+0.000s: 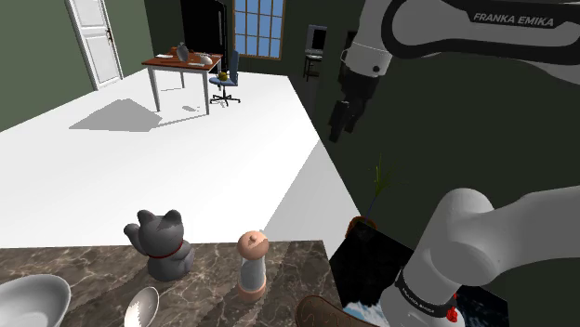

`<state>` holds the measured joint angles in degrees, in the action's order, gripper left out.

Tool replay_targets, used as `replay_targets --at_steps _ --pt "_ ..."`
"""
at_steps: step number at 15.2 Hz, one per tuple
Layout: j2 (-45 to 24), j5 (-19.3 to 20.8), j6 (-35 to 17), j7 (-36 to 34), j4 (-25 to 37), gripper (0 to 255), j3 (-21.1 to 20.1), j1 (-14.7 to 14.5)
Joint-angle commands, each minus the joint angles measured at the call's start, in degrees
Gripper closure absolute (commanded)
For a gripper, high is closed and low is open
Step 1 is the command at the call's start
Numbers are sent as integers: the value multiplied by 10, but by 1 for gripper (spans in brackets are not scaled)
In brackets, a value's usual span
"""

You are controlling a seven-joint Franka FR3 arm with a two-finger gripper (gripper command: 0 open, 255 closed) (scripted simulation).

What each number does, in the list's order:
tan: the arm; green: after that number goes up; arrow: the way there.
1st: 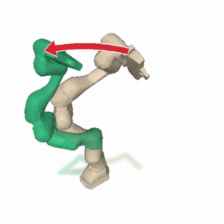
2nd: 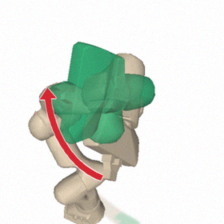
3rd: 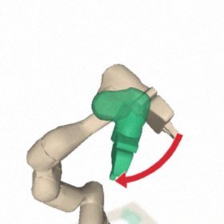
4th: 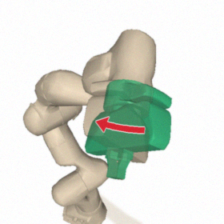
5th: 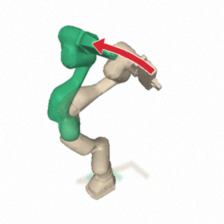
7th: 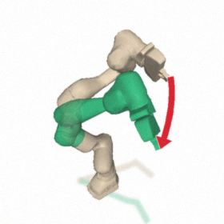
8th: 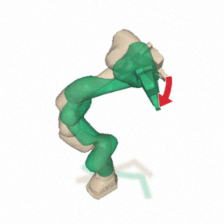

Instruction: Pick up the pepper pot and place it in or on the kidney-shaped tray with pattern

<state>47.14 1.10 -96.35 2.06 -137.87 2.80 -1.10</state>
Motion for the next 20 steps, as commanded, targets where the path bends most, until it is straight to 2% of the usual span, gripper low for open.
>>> replay_targets --at_steps 1,10,20 --pt "0 0 0 0 0 0 0 0" --pt "-36 -87 -91 -127 -65 0 -93 -34" --pt "-155 -171 -218 -260 -66 0 -201 -70"
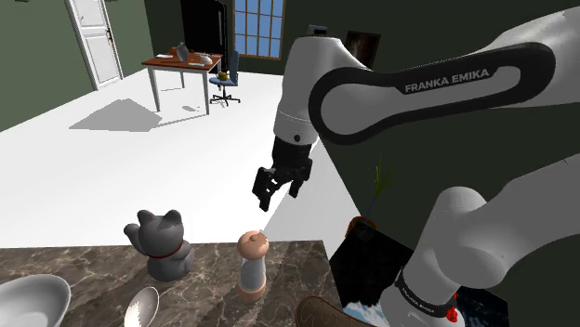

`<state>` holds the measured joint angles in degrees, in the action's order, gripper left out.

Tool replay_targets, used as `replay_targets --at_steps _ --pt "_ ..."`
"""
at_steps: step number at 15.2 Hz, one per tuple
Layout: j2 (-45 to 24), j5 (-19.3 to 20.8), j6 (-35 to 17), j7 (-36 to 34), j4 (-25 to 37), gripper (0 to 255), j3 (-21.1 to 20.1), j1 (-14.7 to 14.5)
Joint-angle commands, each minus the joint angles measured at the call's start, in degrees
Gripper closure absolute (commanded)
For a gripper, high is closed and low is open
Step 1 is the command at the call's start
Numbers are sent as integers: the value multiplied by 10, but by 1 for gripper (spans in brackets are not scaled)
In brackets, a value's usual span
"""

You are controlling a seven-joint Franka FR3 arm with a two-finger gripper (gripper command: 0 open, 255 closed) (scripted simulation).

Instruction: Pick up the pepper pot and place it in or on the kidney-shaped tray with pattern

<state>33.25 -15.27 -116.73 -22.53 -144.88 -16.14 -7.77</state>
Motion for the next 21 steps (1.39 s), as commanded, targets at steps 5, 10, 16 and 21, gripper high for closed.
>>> replay_targets --at_steps 5,10,16,21 --pt "-103 -28 -80 -81 33 0 -64 -11" --pt "-123 -30 -117 -83 18 0 -73 -12" --pt "-143 -31 -149 -84 5 0 -81 -13" --pt "-142 -31 -148 -84 5 0 -81 -13"
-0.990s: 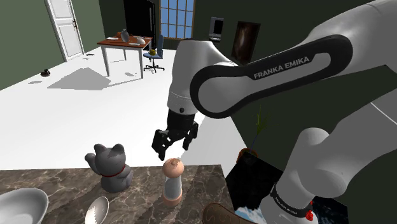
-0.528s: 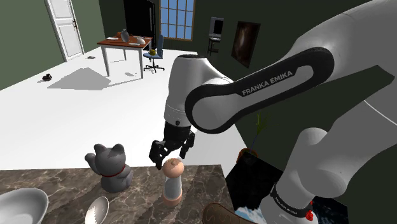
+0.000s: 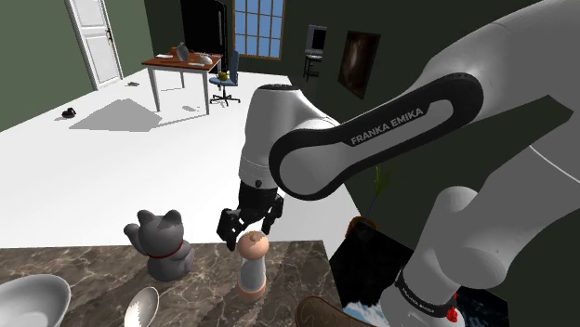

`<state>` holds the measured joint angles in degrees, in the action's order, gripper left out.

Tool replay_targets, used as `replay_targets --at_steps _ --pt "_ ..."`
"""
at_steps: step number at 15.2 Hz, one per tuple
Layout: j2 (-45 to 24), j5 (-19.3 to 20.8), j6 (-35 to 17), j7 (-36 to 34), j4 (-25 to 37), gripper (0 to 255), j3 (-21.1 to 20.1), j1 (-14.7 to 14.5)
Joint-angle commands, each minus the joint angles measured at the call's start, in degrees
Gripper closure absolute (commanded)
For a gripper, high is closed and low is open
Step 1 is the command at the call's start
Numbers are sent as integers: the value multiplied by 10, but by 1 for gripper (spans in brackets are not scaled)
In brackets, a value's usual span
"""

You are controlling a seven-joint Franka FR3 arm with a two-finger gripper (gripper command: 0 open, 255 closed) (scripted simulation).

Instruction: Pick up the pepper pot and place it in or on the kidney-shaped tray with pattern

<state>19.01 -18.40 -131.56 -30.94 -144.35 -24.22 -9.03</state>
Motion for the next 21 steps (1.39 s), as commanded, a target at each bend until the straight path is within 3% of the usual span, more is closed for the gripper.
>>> replay_targets --at_steps 1,10,21 --pt "0 0 0 0 0 255 0 0" --pt "0 0 0 0 0 255 0 0" --pt "42 7 95 -7 54 255 15 2"
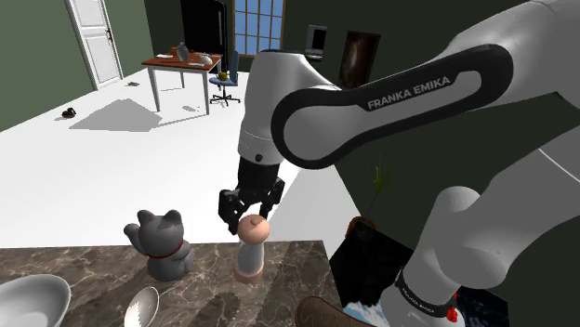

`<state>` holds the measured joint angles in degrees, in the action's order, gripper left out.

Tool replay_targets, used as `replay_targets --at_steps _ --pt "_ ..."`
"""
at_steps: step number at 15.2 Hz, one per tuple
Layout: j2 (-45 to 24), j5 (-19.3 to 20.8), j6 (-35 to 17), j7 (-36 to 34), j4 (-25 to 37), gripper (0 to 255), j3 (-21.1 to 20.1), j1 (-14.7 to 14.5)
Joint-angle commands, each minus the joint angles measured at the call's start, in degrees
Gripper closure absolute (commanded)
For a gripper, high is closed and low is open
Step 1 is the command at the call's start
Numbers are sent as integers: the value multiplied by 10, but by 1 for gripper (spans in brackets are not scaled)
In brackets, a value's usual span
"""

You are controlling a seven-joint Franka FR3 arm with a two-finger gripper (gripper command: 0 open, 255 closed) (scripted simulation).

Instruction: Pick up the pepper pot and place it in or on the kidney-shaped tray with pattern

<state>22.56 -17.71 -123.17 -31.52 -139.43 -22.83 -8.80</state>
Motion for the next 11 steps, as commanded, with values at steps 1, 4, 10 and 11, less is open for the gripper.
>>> replay_targets --at_steps 1,4,10,11 --pt "9 1 19 -2 10 255 3 0" --pt "17 3 43 -4 27 255 7 0" --pt "27 8 91 -9 65 255 14 2" --pt "29 9 99 -10 71 255 15 3"
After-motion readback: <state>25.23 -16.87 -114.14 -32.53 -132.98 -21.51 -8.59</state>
